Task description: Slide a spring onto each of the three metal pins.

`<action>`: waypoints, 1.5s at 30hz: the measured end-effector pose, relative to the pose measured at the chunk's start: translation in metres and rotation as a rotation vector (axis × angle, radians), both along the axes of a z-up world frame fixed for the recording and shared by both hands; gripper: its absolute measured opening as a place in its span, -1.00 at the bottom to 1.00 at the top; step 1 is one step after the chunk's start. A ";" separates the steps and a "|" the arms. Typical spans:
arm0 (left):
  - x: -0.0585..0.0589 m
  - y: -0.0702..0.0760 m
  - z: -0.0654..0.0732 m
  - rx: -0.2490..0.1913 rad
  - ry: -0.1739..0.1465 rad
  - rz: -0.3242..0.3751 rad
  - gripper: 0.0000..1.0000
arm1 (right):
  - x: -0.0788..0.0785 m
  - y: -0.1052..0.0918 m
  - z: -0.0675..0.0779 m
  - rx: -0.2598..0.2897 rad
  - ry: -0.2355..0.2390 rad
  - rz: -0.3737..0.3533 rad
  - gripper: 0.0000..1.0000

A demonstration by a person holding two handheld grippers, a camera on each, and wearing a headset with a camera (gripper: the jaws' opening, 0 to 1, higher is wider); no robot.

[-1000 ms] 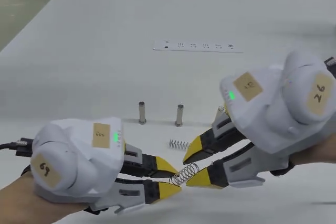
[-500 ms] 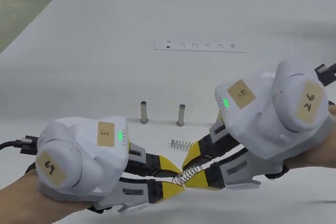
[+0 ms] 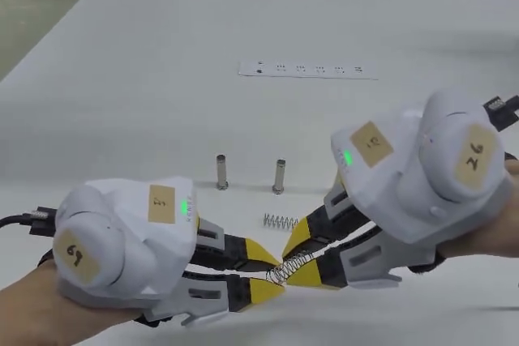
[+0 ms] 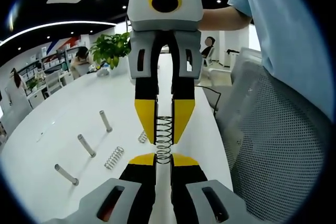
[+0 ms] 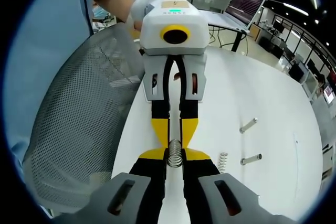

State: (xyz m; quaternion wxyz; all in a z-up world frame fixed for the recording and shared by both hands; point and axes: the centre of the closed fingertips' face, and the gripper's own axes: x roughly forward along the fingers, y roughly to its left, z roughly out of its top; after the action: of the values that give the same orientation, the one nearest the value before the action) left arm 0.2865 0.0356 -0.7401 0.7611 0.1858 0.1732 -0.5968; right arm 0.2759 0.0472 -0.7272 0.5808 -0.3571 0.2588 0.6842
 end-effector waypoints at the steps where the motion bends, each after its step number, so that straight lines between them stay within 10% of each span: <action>1: 0.000 0.000 0.000 0.001 0.001 -0.001 -0.96 | 0.000 0.000 0.000 -0.002 0.007 -0.006 -0.83; 28: 0.000 -0.001 -0.001 -0.010 0.016 0.006 -0.92 | 0.000 -0.002 0.001 -0.012 0.026 -0.030 -0.85; 45: -0.001 0.001 -0.002 -0.042 0.058 0.060 -0.31 | 0.001 -0.004 -0.001 -0.023 0.024 -0.035 -0.85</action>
State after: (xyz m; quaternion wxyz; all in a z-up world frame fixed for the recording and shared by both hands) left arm 0.2850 0.0370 -0.7422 0.7772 0.1471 0.1879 -0.5822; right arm 0.2764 0.0437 -0.7286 0.5852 -0.3509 0.2799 0.6753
